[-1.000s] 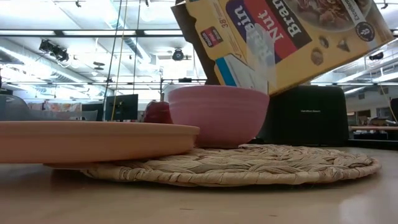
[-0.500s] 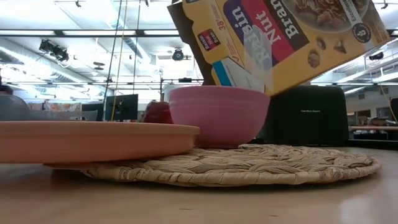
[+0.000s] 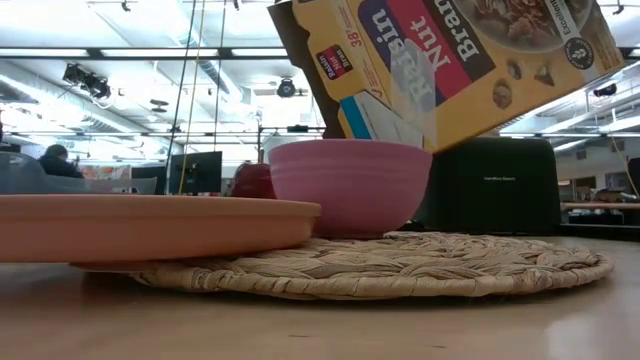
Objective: Arrange a breakfast setting
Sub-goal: Pour the cereal into the pink bowl
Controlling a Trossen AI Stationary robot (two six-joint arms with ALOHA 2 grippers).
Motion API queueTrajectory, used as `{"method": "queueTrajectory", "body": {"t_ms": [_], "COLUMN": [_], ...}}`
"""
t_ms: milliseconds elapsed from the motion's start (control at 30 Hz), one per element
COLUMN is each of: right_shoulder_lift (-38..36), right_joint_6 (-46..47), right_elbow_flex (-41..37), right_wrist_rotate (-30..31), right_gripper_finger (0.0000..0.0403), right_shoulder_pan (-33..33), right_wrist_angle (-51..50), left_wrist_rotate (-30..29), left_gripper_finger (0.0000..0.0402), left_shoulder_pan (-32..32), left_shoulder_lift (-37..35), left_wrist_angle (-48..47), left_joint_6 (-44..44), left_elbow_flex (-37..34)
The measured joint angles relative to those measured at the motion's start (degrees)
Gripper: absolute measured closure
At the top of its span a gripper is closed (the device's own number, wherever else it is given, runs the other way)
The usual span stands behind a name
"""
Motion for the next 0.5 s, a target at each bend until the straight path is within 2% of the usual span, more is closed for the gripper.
{"method": "queueTrajectory", "body": {"t_ms": [500], "right_shoulder_lift": [-0.1], "right_joint_6": [1.16], "right_elbow_flex": [1.97], "right_wrist_rotate": [-0.35], "right_gripper_finger": [0.0197], "right_shoulder_pan": [0.0], "right_wrist_angle": [1.98], "left_wrist_rotate": [0.0], "left_gripper_finger": [0.0075], "left_shoulder_pan": [0.0], "left_shoulder_lift": [0.0], "left_wrist_angle": [-0.03], "left_joint_6": [-0.02], "left_elbow_flex": [0.0]}}
